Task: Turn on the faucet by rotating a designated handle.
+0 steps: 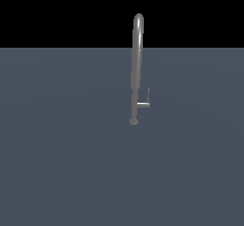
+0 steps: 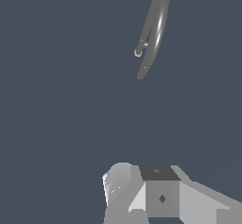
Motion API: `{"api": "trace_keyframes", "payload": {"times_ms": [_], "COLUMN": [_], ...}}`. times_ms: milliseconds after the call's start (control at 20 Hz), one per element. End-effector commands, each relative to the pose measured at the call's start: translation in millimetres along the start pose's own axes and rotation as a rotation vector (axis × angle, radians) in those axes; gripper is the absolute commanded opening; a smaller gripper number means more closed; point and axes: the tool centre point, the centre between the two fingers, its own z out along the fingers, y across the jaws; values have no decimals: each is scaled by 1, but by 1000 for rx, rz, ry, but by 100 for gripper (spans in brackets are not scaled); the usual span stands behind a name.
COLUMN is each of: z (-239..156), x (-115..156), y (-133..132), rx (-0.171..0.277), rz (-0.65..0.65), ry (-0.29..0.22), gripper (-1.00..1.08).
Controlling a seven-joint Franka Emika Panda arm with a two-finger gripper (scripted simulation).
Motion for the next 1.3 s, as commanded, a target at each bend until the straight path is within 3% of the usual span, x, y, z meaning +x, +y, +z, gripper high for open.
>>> {"api": "trace_keyframes", "payload": {"times_ms": [0, 600, 1250], "z": [0, 2, 16], "x": [0, 20, 86], "y": [0, 1, 11], "rx": [0, 49, 215], "rz": [0, 51, 220], "ry": [0, -43, -188], "gripper": [-100, -100, -100]}}
